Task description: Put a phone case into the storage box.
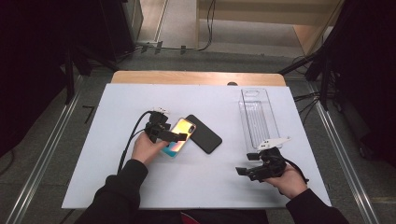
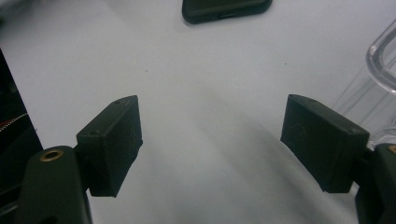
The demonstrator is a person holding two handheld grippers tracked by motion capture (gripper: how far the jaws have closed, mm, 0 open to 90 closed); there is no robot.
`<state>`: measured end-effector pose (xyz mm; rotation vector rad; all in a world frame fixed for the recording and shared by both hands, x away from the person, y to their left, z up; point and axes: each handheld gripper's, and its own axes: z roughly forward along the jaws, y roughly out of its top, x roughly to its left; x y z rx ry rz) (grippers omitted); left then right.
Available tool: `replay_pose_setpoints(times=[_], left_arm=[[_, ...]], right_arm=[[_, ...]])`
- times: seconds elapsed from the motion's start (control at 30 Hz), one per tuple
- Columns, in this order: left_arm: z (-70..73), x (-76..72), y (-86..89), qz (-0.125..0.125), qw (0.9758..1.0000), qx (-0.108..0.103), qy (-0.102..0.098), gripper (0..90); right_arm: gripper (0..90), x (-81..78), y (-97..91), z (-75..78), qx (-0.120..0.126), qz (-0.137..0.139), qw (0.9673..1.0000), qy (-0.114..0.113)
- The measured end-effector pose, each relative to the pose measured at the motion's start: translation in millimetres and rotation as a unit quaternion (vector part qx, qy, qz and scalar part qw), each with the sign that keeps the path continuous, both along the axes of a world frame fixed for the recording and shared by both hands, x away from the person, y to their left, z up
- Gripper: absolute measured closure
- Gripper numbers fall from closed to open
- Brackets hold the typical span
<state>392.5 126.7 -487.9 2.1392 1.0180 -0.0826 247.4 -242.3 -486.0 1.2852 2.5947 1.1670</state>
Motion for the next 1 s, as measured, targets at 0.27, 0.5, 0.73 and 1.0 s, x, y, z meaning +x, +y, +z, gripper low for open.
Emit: replay_pose_setpoints(times=[0.27,0.5,0.73,1.0], left_arm=[[-6.7,-2.1,-6.0,-0.01,0.9996,0.026,0.009,0.0],[-7.7,-6.2,-11.5,-0.006,0.9989,0.046,-0.01,0.0],[-9.7,-12.6,-17.9,-0.004,0.9963,0.077,-0.038,0.0],[-9.5,-20.5,-21.6,0.019,0.9899,0.119,-0.075,13.6]], right_arm=[[18.5,-0.2,0.5,0.1,-0.002,0.0,1.0,0.001],[18.5,-0.1,0.4,0.0,-0.003,0.001,1.0,0.0],[18.5,-0.2,0.3,0.1,-0.003,0.001,1.0,-0.001],[18.5,-0.2,0.6,0.0,-0.005,0.002,1.0,-0.002]])
